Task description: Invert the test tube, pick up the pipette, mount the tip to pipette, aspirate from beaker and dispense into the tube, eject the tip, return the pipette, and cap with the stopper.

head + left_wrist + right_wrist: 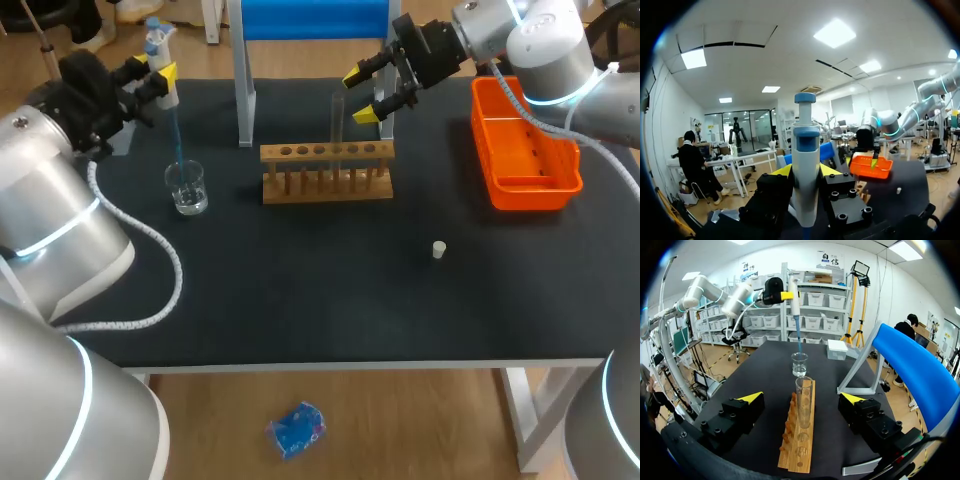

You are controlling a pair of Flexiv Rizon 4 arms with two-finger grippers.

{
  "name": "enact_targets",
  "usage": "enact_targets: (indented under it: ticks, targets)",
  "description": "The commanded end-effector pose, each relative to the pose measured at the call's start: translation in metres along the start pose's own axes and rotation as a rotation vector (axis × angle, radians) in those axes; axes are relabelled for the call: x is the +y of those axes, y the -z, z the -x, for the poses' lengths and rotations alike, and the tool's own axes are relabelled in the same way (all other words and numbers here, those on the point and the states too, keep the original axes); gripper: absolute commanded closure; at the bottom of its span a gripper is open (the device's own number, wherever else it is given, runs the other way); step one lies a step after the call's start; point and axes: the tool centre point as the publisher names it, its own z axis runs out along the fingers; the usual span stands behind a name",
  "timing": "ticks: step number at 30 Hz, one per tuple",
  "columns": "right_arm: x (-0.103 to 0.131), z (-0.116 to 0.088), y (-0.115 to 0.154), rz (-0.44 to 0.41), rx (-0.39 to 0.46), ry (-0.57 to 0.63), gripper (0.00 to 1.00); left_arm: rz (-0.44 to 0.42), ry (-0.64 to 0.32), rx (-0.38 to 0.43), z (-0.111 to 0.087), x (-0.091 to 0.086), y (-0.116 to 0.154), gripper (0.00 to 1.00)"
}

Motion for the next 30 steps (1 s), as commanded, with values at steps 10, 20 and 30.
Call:
enact_targets:
  ticks: [10,20,30]
  targets:
    - [0.0,0.001,0.001,-0.002,0.005,0.001,0.0,0.075,-0.035,-0.042,-0.007,-0.084,0.0,1.0]
    - [0.0,0.001,0.001,-0.002,0.005,0.001,0.0,0.083,-0.064,-0.042,-0.015,-0.128,-0.001,1.0]
    - [0.0,0.001,0.001,-0.002,0.005,0.001,0.0,0.078,-0.117,-0.002,-0.031,-0.159,-0.006,1.0]
